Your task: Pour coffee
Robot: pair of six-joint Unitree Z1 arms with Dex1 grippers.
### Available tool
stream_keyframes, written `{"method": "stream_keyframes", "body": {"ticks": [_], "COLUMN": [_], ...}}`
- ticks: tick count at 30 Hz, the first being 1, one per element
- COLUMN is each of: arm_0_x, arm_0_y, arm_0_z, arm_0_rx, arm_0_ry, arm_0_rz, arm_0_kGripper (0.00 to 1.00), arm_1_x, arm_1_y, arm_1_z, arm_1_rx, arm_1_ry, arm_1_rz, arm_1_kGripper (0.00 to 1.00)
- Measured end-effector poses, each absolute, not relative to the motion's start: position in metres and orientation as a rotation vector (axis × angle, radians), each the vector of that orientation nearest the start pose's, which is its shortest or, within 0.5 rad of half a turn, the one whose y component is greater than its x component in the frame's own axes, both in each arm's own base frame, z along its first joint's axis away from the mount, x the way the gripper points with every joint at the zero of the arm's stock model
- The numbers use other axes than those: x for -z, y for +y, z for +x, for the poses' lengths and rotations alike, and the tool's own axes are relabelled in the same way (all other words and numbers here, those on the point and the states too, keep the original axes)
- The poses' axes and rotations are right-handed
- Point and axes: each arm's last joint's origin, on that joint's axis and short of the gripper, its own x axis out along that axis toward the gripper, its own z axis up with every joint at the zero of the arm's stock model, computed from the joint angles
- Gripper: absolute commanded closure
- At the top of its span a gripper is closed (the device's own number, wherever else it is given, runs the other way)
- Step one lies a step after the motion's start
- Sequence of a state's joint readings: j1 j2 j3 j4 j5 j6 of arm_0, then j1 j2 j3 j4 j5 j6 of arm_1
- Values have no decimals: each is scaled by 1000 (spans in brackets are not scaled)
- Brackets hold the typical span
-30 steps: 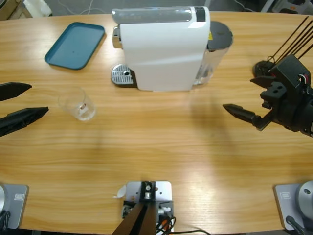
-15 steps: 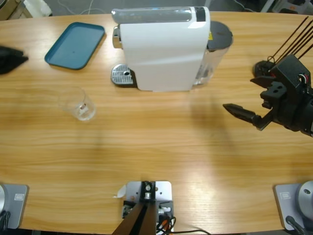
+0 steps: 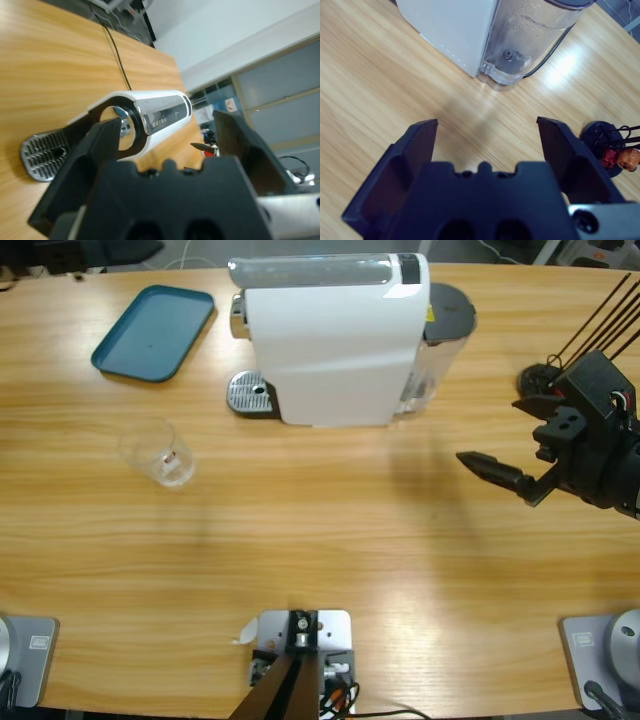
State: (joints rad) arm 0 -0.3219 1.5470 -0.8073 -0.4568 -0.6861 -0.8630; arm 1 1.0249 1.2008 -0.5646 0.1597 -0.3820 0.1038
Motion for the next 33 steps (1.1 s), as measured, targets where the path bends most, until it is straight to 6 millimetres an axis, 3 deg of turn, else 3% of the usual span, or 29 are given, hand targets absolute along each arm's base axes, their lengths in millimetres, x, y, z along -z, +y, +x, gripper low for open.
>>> {"method": "stream_keyframes", "body": {"ticks": [5, 10, 11, 13, 18, 20, 26, 29, 33], "arm_0_x": [-294, -285, -284, -282, -279, -276, -273, -274, -275], "arm_0_y": [-138, -145, -146, -147, -149, -150, -151, -151, -151], "arm_0_z": [290, 294, 294, 294, 295, 297, 300, 300, 301], "arm_0_rx": [872, 891, 892, 895, 895, 891, 894, 897, 904], "arm_0_ry": [789, 824, 830, 837, 848, 855, 853, 848, 844], "arm_0_rz": [-895, -903, -904, -903, -903, -904, -905, -904, -903], "arm_0_kGripper": [216, 220, 247, 400, 400, 540, 570, 796, 819], "arm_1_x": [-264, -264, -264, -264, -264, -264, -264, -264, -264], "arm_1_y": [130, 130, 130, 130, 130, 130, 130, 130, 130], "arm_1_z": [101, 101, 101, 101, 101, 101, 101, 101, 101], "arm_1_rx": [-573, -573, -573, -573, -573, -573, -573, -573, -573], "arm_1_ry": [645, 645, 645, 645, 645, 645, 645, 645, 645], "arm_1_rz": [-426, -426, -426, -426, -426, -426, -426, -426, -426], "arm_1_kGripper": [138, 138, 138, 138, 142, 142, 142, 147, 147]}}
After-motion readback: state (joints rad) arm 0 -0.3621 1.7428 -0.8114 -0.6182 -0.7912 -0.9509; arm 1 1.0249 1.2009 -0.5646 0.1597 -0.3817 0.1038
